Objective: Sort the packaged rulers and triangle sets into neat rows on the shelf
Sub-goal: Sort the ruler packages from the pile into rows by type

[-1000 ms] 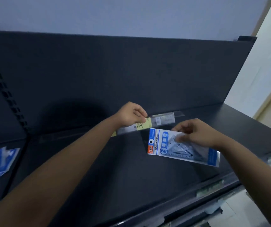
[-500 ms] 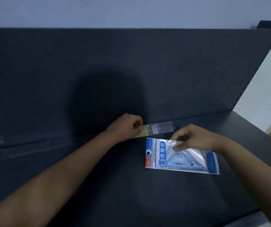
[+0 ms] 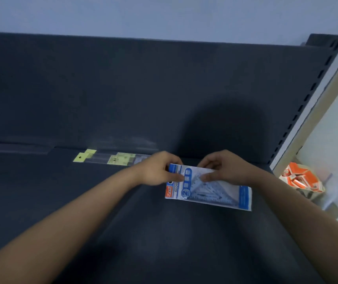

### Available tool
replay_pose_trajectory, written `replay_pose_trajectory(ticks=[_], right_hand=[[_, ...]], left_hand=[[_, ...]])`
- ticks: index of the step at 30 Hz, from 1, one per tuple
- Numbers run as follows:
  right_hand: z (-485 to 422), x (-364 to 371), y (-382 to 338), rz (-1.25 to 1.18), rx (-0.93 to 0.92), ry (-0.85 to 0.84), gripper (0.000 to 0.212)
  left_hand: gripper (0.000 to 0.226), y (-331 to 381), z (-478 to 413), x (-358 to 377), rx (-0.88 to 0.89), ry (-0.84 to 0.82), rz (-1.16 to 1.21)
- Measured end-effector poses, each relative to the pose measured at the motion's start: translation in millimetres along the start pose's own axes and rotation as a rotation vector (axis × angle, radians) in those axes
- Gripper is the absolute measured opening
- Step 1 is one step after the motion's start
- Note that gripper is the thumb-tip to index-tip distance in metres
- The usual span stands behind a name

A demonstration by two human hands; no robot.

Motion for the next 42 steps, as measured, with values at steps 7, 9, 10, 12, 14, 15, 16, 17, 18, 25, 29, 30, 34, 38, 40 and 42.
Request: replay_pose_trajectory(ticks=[7, 9, 10, 12, 14, 15, 16, 17, 18, 25, 29, 30, 34, 38, 40, 42], right_hand=[[15, -57, 70, 0.255, 0.097, 0.239, 0.023], [21, -65, 83, 0.336, 0.09, 0.375, 0.029], [25, -65, 85, 0.391, 0.045, 0.448, 0.032], [34, -59, 81, 0.43, -0.094, 0.538, 0.025], [37, -41, 78, 0.575, -0.183, 0.457, 0.026], [35, -32, 79, 0.659, -0.189, 0.401, 0.034], [33, -26, 82, 0.714, -0.176, 0.371, 0.037], [31, -25, 86, 0.7, -0.142, 0.37, 0.036], [30, -26, 87, 0.675, -0.123, 0.384, 0.034], [19, -31, 86, 0.753, -0.034, 0.427, 0.022], [28, -21, 59, 0.646, -0.097, 0.567, 0.039], [31, -13, 44, 0.591, -0.144, 0.598, 0.041], [29, 35, -21, 0.564, -0.227, 0.523, 0.048], [27, 105, -113, 0.483, -0.366, 0.451, 0.054], [28, 151, -165, 0.439, -0.449, 0.459, 0.053], [26, 199, -214, 0.377, -0.501, 0.437, 0.052]], left_hand=[[0.01, 13, -33, 32, -0.071, 0.208, 0.067], [0.006, 14, -40, 36, -0.088, 0.267, 0.016], [0.006, 14, -42, 38, -0.101, 0.287, -0.031], [0.016, 18, -43, 40, -0.124, 0.304, -0.323], [0.032, 26, -43, 44, -0.106, 0.273, -0.768], [0.038, 28, -42, 48, -0.078, 0.265, -0.871], [0.041, 32, -40, 52, -0.038, 0.26, -0.893], [0.04, 36, -38, 57, 0.012, 0.249, -0.87], [0.038, 40, -35, 62, 0.063, 0.226, -0.837], [0.05, 35, -22, 80, -0.008, 0.037, -0.925], [0.057, 32, -4, 62, -0.088, 0.052, -0.924], [0.059, 32, 8, 54, -0.107, 0.068, -0.933], [0.076, 29, 80, 10, -0.21, 0.087, -1.023], [0.086, 12, 184, -64, -0.393, 0.169, -1.093], [0.083, -8, 244, -102, -0.502, 0.208, -1.087], [0.085, -28, 304, -136, -0.594, 0.232, -1.068]])
Point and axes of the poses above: each hand's wrist, its own z-axis away from the middle knuckle, its own x-axis out of the palm, y = z × x, the point moved 6 cm from there along -z, towards the middle knuckle, and after that the axes turned 11 degrees about x, right-handed, at the moved point
